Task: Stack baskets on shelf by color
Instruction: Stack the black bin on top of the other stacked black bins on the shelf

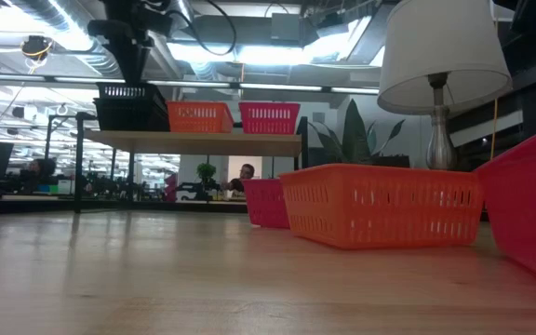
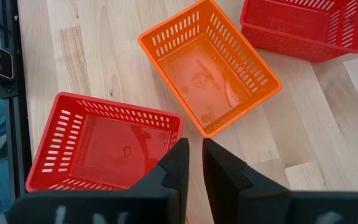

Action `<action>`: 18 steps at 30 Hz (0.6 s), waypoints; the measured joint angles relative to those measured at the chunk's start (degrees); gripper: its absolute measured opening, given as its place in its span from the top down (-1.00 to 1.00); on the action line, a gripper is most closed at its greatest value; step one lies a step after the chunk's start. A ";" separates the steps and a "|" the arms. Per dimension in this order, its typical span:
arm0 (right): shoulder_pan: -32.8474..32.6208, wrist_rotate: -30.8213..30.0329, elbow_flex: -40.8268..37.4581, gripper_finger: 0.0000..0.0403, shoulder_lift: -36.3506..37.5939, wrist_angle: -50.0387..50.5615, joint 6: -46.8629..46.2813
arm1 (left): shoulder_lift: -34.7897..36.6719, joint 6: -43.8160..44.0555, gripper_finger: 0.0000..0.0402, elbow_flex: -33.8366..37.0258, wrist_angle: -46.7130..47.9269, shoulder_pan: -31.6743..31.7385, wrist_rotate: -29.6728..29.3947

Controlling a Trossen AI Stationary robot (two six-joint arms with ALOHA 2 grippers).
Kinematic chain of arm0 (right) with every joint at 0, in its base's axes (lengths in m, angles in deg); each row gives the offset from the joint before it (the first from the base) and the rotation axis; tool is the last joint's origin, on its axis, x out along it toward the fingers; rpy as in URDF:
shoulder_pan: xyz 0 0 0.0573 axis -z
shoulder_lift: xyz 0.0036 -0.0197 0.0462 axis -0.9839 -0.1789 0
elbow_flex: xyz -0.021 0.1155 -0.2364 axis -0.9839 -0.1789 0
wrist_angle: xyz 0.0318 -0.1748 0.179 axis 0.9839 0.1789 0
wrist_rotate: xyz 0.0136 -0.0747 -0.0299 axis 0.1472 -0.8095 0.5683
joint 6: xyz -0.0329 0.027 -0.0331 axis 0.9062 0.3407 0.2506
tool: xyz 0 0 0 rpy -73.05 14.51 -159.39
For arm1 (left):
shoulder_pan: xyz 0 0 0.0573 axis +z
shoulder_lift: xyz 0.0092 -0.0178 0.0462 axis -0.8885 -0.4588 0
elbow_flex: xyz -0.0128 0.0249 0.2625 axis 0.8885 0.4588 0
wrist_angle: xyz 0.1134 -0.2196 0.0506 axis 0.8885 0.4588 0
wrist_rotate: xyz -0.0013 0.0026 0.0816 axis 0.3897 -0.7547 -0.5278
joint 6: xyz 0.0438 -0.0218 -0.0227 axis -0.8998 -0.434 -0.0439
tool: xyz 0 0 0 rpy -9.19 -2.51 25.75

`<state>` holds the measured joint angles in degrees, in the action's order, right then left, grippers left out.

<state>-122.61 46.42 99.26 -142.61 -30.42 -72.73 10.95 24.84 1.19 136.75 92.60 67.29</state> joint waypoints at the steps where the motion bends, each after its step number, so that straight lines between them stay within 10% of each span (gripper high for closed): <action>1: 0.00 0.00 0.00 0.77 0.00 0.00 0.00 | 0.00 0.00 0.48 0.00 0.29 0.00 0.28; 18: 0.00 0.00 0.00 0.77 0.00 0.00 0.00 | -0.96 -0.27 0.49 0.00 0.28 0.02 6.20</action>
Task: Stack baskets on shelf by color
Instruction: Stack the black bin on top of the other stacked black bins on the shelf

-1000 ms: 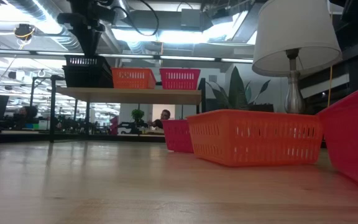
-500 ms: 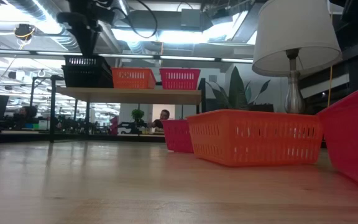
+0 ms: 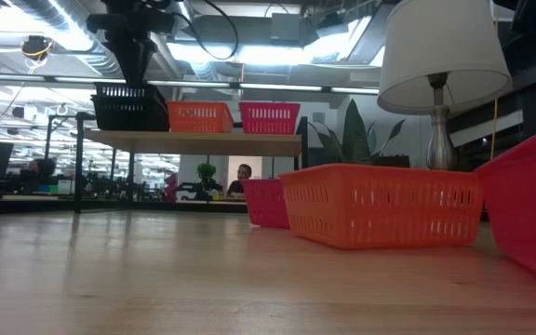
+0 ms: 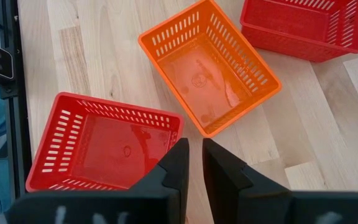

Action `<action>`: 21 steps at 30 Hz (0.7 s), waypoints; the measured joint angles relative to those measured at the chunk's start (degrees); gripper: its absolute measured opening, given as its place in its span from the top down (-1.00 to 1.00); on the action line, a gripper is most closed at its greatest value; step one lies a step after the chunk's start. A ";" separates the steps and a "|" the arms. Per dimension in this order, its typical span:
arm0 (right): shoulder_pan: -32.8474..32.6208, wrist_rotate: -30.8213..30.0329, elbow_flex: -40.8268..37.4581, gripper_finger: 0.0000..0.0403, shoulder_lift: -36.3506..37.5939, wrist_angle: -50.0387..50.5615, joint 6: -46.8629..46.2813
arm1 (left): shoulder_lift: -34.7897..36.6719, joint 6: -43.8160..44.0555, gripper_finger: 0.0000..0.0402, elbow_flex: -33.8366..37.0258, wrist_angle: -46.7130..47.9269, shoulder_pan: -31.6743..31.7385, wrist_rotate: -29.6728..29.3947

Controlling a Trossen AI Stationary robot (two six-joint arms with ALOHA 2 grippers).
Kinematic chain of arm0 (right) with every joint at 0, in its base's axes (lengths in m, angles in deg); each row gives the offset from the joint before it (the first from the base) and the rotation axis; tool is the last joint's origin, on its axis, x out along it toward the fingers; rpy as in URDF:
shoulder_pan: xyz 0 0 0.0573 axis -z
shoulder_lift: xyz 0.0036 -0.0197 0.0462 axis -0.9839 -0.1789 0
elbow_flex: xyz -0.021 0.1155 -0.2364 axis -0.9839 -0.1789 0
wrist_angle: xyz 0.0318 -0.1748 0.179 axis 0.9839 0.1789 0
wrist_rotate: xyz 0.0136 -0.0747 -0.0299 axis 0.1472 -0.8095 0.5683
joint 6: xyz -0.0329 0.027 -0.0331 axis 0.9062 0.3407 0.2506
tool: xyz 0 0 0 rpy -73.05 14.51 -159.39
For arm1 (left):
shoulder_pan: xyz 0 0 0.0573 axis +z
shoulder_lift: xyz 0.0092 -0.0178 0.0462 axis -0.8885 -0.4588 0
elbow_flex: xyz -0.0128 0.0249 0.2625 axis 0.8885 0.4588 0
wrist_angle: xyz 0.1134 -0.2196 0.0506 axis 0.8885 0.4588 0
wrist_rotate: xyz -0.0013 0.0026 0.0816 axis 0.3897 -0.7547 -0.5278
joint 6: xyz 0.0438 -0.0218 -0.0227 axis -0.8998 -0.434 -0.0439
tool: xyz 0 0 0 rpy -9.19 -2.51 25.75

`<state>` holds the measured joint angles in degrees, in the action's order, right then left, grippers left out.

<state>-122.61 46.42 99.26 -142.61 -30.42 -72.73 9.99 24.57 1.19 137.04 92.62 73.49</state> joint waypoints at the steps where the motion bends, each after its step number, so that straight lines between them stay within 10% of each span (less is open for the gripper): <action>1: -0.02 0.00 0.00 0.77 0.00 0.00 0.00 | 0.00 -0.02 0.50 0.00 -0.05 0.03 -0.37; 21: 0.00 0.00 0.00 0.77 0.00 0.00 0.02 | 1.35 3.45 0.52 0.00 -0.79 -0.76 -4.30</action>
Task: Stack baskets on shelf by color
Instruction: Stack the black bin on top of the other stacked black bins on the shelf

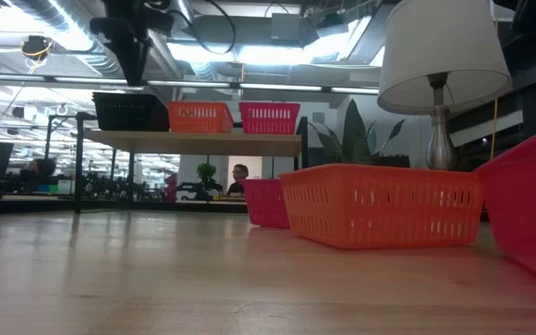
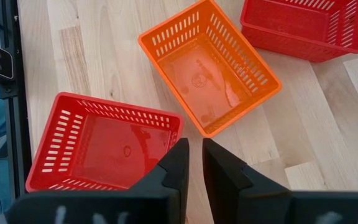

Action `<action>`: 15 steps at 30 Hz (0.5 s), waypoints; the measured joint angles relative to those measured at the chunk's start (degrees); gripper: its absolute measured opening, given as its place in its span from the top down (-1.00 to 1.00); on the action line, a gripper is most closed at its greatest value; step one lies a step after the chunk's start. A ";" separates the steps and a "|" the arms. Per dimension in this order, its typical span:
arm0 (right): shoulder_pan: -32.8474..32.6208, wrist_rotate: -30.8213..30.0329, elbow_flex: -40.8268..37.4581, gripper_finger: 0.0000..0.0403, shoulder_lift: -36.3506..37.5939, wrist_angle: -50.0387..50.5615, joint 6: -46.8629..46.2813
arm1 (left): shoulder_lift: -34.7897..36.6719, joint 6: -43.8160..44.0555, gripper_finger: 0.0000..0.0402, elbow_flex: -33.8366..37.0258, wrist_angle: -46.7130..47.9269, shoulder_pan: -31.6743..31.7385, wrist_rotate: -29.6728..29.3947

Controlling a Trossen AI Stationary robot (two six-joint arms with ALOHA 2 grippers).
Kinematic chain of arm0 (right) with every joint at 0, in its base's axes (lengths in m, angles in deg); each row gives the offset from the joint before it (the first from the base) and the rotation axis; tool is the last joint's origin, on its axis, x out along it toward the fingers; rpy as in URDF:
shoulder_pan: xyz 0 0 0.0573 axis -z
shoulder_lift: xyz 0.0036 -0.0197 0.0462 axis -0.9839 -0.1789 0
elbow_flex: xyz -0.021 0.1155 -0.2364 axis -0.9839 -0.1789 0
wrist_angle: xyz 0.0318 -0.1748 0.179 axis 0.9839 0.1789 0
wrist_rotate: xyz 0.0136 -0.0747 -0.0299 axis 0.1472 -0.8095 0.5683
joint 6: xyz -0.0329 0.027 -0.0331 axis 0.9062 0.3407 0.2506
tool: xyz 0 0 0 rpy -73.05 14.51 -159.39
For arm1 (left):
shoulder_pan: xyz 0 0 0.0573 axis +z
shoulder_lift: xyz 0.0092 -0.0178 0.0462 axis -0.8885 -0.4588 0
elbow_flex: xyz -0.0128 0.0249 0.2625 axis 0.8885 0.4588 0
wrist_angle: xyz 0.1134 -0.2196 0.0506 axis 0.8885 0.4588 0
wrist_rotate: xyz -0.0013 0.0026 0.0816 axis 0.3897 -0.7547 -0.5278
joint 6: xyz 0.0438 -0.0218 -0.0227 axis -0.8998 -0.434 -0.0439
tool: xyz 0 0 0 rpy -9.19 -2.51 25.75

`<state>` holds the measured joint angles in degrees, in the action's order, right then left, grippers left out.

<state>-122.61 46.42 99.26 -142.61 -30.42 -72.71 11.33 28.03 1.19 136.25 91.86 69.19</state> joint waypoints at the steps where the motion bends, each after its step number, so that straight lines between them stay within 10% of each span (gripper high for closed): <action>1: 0.00 0.00 0.00 0.77 0.00 0.00 0.00 | 0.31 1.36 0.52 0.00 0.10 -0.74 0.57; 15: 0.00 -0.02 0.00 0.77 0.02 0.00 -0.02 | -0.32 4.97 0.52 5.28 3.88 -4.66 5.76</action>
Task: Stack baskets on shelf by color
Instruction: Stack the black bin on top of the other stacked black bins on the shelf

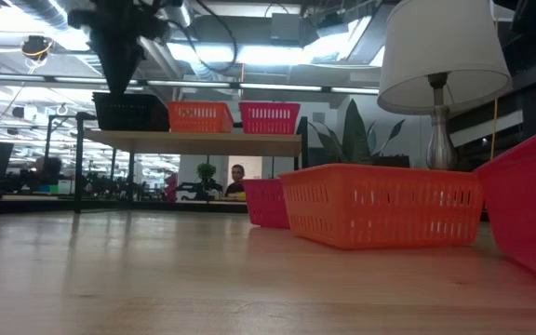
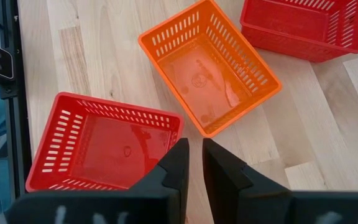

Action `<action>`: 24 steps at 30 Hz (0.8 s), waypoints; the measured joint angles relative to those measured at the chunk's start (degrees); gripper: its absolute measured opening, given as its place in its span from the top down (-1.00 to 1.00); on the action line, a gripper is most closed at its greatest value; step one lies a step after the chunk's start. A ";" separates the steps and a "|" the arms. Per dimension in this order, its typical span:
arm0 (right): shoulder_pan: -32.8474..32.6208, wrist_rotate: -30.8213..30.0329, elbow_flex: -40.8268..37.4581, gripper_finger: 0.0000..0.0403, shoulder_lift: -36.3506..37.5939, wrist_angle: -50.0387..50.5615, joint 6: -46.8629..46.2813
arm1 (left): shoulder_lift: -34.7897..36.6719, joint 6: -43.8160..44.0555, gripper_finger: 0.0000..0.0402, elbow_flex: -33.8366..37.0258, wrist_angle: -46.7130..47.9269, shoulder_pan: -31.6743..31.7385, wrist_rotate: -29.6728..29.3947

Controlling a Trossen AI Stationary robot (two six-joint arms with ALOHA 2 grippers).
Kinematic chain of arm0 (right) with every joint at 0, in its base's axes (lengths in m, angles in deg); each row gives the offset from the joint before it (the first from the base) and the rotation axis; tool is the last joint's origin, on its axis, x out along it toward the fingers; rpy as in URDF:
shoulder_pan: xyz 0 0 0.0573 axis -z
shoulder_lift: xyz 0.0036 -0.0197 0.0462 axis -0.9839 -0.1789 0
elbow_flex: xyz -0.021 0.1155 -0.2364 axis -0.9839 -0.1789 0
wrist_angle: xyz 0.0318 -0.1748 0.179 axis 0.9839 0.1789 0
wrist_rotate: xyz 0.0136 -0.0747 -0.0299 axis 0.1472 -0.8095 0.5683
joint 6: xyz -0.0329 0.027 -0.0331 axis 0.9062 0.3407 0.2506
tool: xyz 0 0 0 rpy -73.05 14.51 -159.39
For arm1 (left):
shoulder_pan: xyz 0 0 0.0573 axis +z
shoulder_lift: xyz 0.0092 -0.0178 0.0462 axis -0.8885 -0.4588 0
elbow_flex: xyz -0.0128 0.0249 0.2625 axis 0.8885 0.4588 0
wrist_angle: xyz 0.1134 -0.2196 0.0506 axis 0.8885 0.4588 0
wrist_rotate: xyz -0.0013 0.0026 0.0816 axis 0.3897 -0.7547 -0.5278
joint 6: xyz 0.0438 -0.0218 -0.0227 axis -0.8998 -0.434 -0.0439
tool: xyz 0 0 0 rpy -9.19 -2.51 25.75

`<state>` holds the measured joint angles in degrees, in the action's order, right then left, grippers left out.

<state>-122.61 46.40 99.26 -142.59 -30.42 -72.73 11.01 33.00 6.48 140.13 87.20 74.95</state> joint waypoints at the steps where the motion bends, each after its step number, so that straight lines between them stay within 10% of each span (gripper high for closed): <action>1: -0.02 0.00 0.00 0.77 0.00 0.00 0.00 | 0.00 -0.09 0.52 0.68 -0.07 0.47 -0.97; 24: -0.02 0.02 0.00 0.77 0.00 -0.79 0.00 | 0.16 -2.14 0.52 2.88 -1.63 4.86 -7.98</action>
<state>-122.63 46.42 99.26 -142.59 -31.21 -72.73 11.17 30.85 9.35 138.50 92.05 66.96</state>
